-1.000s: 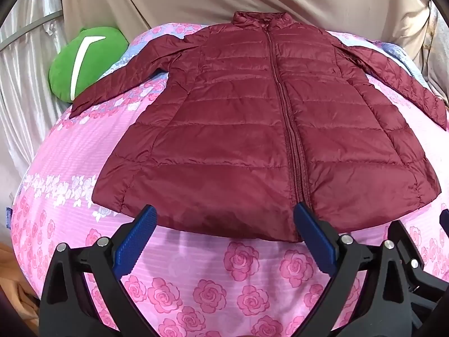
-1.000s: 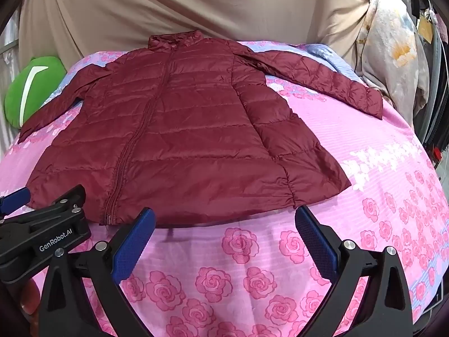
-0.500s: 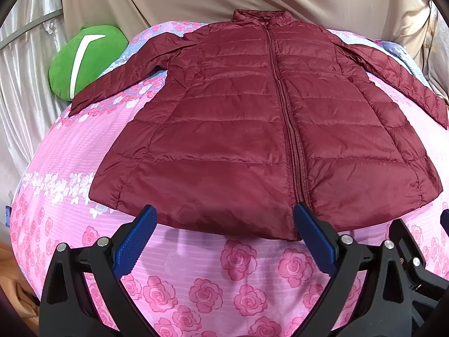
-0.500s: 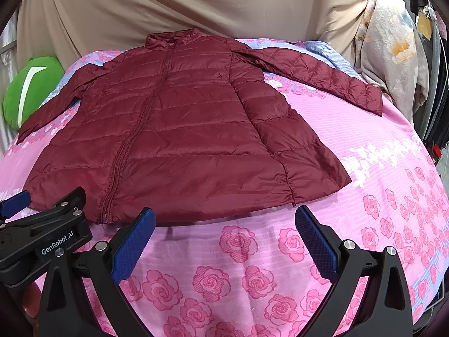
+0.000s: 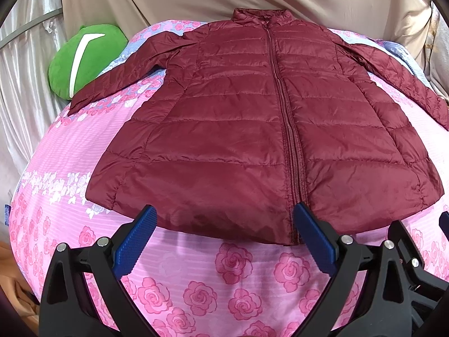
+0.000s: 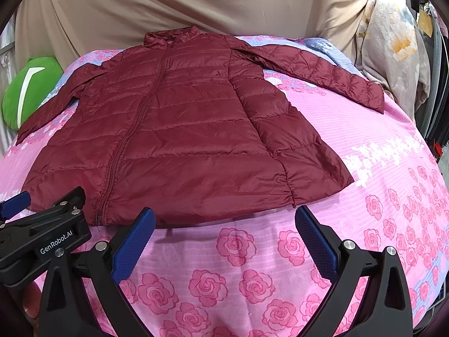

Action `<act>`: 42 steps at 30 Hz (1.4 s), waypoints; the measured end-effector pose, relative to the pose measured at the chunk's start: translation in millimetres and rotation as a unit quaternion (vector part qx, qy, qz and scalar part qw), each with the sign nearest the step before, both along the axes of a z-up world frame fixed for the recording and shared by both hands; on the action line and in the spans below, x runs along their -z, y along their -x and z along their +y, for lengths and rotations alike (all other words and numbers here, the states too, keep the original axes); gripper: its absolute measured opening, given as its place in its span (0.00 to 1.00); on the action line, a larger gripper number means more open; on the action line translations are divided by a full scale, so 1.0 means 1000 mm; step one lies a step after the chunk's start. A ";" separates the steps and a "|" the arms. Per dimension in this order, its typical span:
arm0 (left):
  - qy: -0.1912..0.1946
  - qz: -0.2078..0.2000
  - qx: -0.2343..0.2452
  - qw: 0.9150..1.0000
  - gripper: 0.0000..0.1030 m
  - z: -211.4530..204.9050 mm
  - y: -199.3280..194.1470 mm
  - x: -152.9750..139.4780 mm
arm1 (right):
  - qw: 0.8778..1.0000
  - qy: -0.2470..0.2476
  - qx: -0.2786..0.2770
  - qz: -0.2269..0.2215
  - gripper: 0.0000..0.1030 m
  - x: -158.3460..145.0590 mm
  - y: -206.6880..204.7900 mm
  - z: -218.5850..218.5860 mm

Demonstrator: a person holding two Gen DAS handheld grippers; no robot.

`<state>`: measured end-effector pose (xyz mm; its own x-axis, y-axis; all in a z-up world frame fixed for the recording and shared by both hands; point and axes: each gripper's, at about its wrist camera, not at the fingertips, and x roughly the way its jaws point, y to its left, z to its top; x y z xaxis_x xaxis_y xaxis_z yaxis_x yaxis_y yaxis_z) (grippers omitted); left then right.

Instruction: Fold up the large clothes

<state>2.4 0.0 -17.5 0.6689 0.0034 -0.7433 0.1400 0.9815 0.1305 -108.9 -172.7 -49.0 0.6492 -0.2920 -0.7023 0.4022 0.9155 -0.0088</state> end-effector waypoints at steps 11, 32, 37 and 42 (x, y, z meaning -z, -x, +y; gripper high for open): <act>0.000 0.000 -0.003 1.000 0.93 -0.002 -0.003 0.002 | 1.000 -0.002 -0.001 0.002 0.95 0.001 -0.001 -0.001; 0.007 0.002 -0.009 1.000 0.92 0.013 -0.006 0.003 | 1.000 0.008 -0.005 0.006 0.95 0.002 -0.004 0.013; 0.007 0.002 -0.009 1.000 0.92 0.013 -0.006 0.003 | 1.000 0.007 -0.005 0.006 0.95 0.002 -0.004 0.013; 0.007 0.002 -0.009 1.000 0.92 0.013 -0.006 0.003 | 1.000 0.008 -0.006 0.006 0.95 0.002 -0.004 0.012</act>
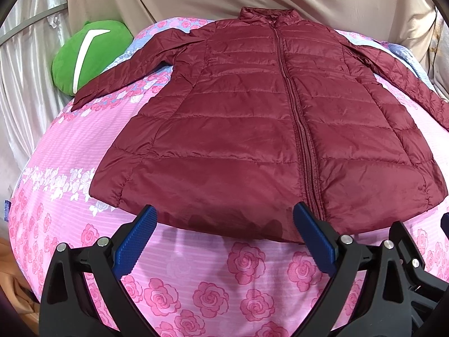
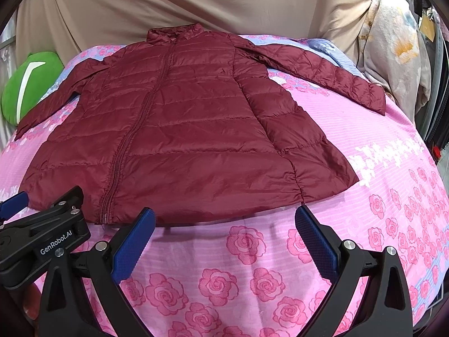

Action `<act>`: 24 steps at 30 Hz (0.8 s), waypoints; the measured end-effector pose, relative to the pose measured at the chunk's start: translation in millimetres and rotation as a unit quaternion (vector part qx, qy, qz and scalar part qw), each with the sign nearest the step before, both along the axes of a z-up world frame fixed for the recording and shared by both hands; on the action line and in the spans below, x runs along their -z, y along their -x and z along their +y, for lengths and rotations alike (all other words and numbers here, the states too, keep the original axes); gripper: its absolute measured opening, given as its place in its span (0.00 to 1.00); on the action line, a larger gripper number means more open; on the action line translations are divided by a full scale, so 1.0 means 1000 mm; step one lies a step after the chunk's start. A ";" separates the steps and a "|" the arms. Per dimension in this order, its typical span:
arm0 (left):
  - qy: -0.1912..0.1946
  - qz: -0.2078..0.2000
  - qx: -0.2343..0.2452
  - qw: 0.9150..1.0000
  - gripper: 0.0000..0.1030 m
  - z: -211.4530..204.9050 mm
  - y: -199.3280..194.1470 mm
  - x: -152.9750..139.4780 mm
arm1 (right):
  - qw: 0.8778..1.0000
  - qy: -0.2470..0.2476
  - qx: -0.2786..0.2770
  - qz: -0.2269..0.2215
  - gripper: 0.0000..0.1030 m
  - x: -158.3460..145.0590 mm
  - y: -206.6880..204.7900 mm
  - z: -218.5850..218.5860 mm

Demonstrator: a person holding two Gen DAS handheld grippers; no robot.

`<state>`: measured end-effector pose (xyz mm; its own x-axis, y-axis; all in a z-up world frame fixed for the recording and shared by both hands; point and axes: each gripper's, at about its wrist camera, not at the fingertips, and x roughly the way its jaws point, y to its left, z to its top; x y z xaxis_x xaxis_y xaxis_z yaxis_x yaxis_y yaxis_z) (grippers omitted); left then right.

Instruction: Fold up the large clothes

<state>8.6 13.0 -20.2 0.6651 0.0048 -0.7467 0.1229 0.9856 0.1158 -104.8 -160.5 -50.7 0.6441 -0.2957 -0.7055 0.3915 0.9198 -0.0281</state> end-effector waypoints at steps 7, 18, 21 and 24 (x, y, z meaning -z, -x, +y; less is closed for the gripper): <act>-0.001 0.000 0.000 1.000 0.92 0.001 0.000 0.000 | 1.000 0.000 0.000 0.001 0.95 0.000 0.000 0.000; -0.001 0.000 0.000 1.000 0.92 0.000 0.000 0.000 | 1.000 0.000 -0.001 0.000 0.95 0.000 0.000 -0.002; -0.001 0.000 0.000 1.000 0.92 0.000 0.000 0.000 | 1.000 -0.001 -0.001 0.000 0.95 0.000 0.000 -0.002; -0.001 0.000 0.000 1.000 0.92 0.000 0.000 0.000 | 1.000 -0.001 -0.002 0.001 0.95 0.000 0.000 -0.002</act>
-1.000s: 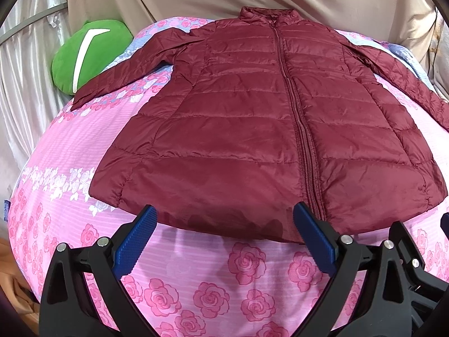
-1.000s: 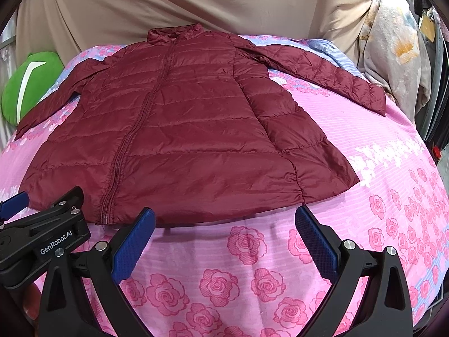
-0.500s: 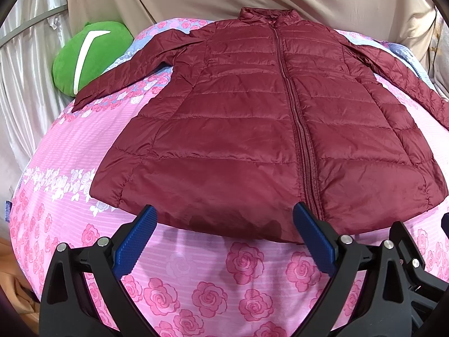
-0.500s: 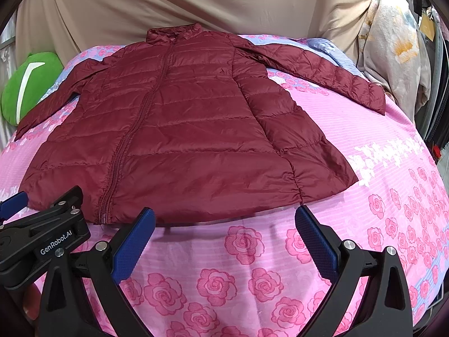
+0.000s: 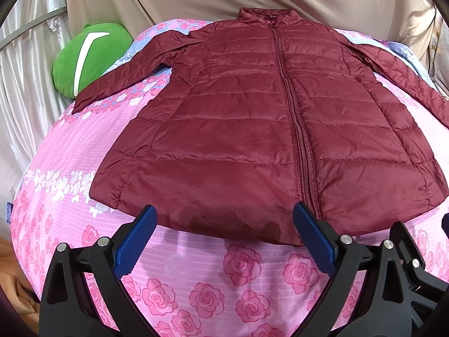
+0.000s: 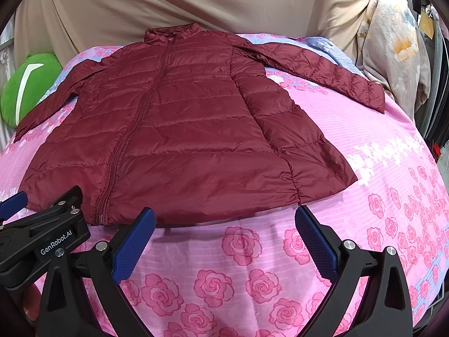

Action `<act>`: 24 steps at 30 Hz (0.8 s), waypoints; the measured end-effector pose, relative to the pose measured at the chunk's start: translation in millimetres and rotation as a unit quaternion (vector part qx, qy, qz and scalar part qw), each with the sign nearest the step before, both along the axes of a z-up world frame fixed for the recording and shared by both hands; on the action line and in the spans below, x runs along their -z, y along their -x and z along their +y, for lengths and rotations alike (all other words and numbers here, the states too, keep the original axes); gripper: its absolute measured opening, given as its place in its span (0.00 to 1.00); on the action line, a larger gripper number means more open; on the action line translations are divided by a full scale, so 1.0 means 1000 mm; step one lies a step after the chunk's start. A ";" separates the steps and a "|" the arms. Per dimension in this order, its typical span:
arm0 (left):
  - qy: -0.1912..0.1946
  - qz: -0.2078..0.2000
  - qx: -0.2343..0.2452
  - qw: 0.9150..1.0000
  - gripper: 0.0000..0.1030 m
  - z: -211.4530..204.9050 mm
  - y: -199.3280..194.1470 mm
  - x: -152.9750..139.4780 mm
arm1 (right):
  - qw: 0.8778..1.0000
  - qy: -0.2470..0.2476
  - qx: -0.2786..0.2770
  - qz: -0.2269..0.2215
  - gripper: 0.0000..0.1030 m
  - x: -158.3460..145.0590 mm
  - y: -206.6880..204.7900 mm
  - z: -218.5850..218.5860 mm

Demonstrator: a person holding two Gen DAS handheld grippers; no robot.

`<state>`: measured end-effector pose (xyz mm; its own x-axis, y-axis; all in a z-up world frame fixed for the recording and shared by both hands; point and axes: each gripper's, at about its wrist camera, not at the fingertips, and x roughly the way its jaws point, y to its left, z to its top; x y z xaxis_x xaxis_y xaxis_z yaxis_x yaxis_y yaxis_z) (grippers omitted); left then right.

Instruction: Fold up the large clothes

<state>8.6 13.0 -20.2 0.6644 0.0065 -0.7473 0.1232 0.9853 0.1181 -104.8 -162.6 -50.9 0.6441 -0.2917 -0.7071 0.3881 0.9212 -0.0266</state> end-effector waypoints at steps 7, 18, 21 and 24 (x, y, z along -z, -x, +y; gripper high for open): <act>0.003 0.008 0.011 1.000 0.92 0.002 -0.006 -0.004 | 1.000 -0.005 -0.015 -0.002 0.95 -0.002 0.000 -0.006; -0.009 -0.044 0.006 0.999 0.93 0.006 -0.058 -0.039 | 0.995 -0.039 0.076 -0.046 0.95 -0.045 -0.031 -0.146; -0.014 -0.054 -0.001 0.998 0.93 0.004 -0.081 -0.043 | 0.989 -0.049 0.131 -0.054 0.95 -0.048 -0.046 -0.211; -0.018 -0.053 -0.008 0.998 0.93 -0.002 -0.097 -0.041 | 0.978 -0.076 0.186 -0.060 0.95 -0.044 -0.055 -0.280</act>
<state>105.7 11.3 21.1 0.7389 0.0433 -0.6724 0.0919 0.9821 0.1643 -50.1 -442.6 -7.3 0.5948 -0.4193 -0.6858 0.6885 0.7061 0.1654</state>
